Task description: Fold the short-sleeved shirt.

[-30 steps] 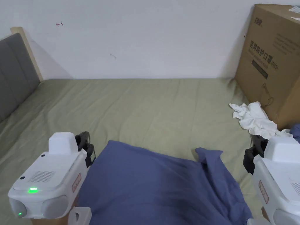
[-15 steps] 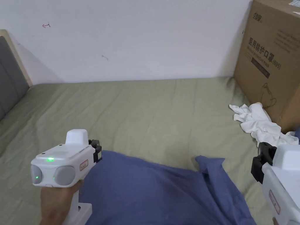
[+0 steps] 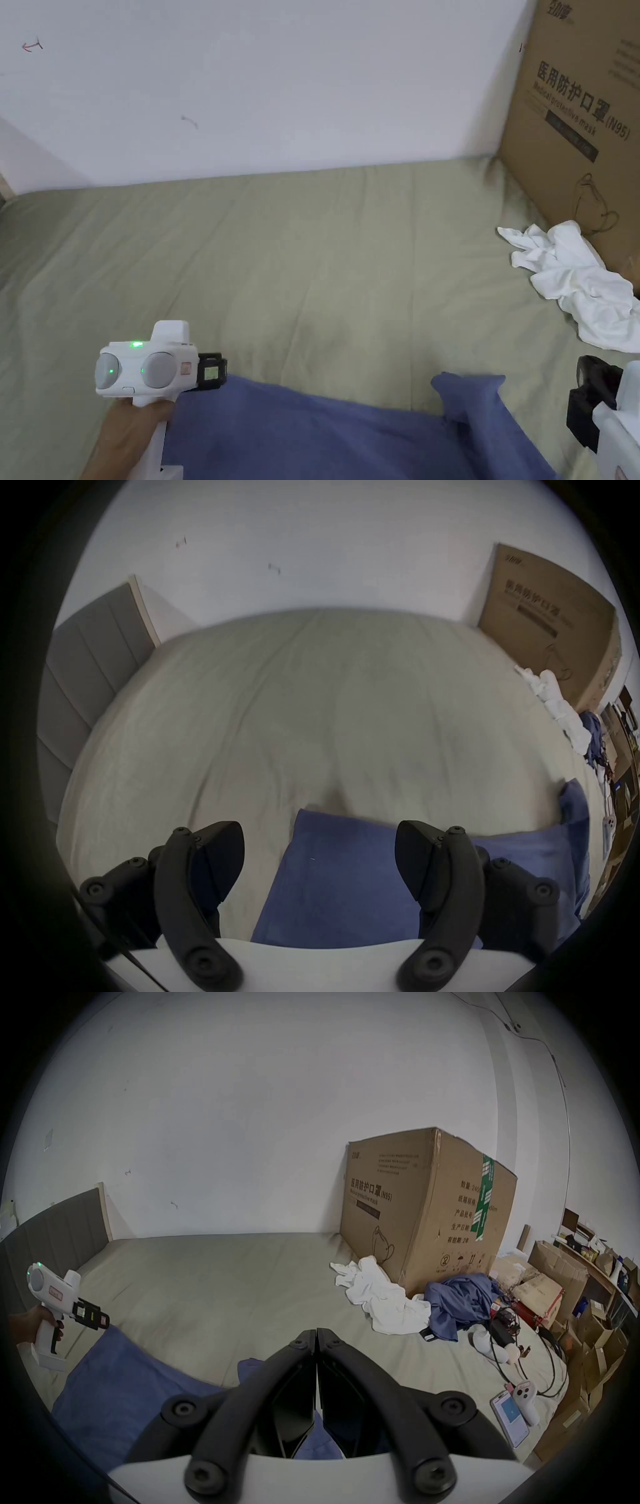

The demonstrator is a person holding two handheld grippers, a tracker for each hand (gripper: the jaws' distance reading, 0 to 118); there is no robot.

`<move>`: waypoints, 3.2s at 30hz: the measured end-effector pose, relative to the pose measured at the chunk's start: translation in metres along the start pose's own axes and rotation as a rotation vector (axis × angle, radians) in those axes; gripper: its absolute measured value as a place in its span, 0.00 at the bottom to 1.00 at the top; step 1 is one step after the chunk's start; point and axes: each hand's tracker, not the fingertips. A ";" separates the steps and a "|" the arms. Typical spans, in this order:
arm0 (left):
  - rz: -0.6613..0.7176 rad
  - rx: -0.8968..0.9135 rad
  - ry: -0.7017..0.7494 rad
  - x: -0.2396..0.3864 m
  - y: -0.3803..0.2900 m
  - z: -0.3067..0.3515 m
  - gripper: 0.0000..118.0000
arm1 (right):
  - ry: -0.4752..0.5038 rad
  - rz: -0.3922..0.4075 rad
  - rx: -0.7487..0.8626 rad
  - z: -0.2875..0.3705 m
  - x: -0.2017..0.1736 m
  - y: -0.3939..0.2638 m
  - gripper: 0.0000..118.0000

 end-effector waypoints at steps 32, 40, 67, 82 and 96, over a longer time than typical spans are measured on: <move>-0.002 0.158 -0.112 0.019 -0.021 0.127 0.02 | 0.128 0.068 -0.654 -0.112 0.002 -0.101 0.29; 0.029 0.162 -0.107 0.009 -0.035 0.144 0.02 | 0.123 0.033 -0.569 -0.077 0.010 -0.083 0.02; 0.125 0.697 0.034 -0.093 0.062 0.419 0.02 | 0.179 -0.023 0.371 0.076 0.031 0.245 0.02; 0.124 0.831 0.071 -0.090 0.129 0.443 0.02 | 0.170 -0.036 0.496 0.059 0.020 0.321 0.02; 0.109 0.557 0.054 -0.074 0.076 0.254 0.02 | 0.185 -0.061 0.228 -0.060 0.015 0.189 0.02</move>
